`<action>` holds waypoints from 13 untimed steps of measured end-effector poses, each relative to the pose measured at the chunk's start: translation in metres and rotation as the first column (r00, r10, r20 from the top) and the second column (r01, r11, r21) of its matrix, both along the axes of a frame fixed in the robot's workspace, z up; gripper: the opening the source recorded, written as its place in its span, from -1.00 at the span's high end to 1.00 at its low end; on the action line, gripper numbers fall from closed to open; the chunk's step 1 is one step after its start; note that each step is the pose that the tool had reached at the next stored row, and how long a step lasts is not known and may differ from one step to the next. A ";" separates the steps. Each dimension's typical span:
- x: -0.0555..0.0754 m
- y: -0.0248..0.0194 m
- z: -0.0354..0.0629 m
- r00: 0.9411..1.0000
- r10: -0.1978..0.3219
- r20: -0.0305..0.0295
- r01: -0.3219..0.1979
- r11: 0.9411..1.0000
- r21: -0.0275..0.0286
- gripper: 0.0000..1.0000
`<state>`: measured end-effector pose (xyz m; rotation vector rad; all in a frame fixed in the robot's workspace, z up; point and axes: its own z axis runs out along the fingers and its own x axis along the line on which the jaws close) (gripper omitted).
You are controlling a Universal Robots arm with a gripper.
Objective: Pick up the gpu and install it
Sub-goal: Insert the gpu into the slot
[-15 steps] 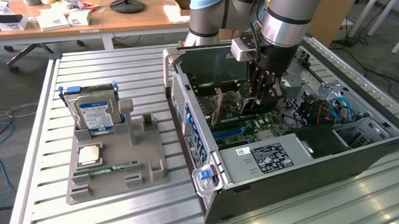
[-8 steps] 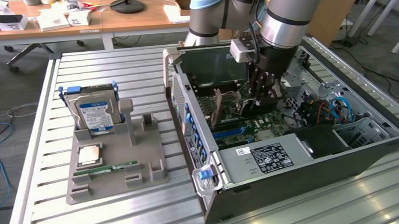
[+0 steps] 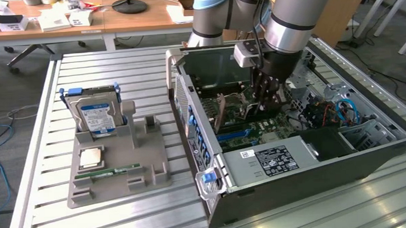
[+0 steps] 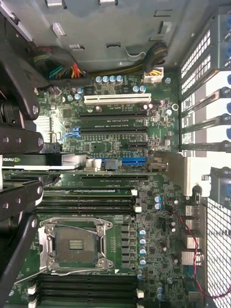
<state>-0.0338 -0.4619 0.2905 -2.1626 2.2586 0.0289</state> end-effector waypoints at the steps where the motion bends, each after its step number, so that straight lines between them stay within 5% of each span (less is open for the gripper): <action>1: 0.000 0.0000 -0.0014 1.000 0.000 0.000 0.000 1.000 0.000 0.47; 13: -0.009 0.0001 -0.0028 1.000 0.000 0.001 0.000 1.000 0.000 0.47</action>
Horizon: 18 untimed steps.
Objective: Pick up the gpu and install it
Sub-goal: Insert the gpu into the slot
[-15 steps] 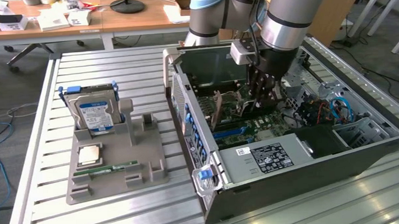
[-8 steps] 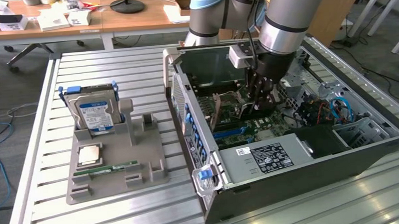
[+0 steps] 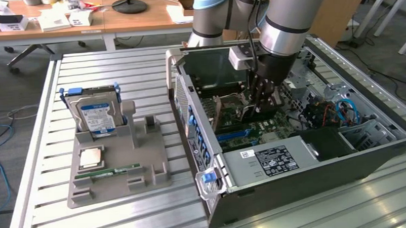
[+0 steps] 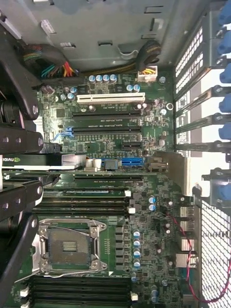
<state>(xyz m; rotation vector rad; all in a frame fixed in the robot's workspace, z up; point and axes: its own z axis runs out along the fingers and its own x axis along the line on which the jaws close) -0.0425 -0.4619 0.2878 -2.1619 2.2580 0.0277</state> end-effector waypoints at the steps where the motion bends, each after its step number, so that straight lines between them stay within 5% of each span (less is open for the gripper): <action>1: -0.001 0.0000 0.0000 1.000 0.000 0.000 0.000 1.000 0.000 0.47; 18: -0.006 -0.0001 -0.0096 1.000 0.000 0.000 0.000 1.000 0.000 0.47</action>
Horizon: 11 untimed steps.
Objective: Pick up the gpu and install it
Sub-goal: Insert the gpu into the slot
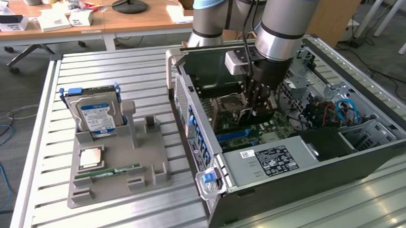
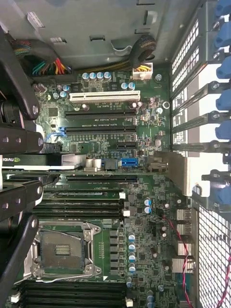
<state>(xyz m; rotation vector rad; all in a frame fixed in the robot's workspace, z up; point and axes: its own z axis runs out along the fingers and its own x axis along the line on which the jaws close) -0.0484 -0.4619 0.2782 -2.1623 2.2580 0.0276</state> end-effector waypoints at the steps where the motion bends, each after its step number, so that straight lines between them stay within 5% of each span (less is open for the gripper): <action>1: 0.000 0.0000 0.0000 1.000 0.000 0.000 0.000 1.000 0.000 0.47; 11: -0.004 0.0000 -0.0002 1.000 0.000 0.000 0.000 1.000 0.000 0.47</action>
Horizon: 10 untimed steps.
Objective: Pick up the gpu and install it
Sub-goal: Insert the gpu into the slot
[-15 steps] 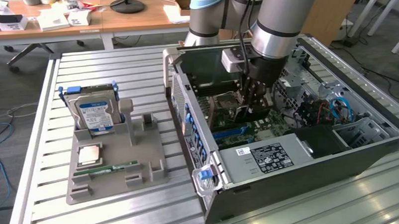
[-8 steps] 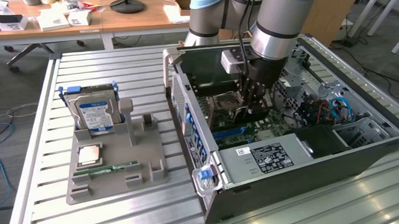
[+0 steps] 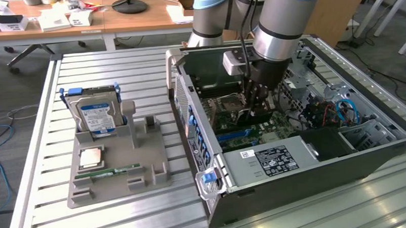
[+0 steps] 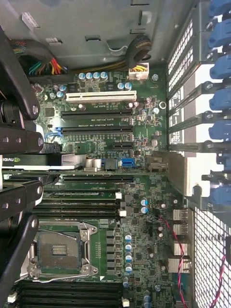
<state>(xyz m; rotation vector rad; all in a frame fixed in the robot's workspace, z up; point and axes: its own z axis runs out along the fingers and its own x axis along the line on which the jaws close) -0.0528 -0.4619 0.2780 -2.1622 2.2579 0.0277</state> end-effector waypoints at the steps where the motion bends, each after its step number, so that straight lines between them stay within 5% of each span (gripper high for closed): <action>1: -0.001 0.0000 -0.0001 1.000 0.000 0.000 0.000 1.000 0.000 0.47; 10: -0.004 0.0000 -0.0064 1.000 0.001 0.000 -0.001 1.000 0.000 0.47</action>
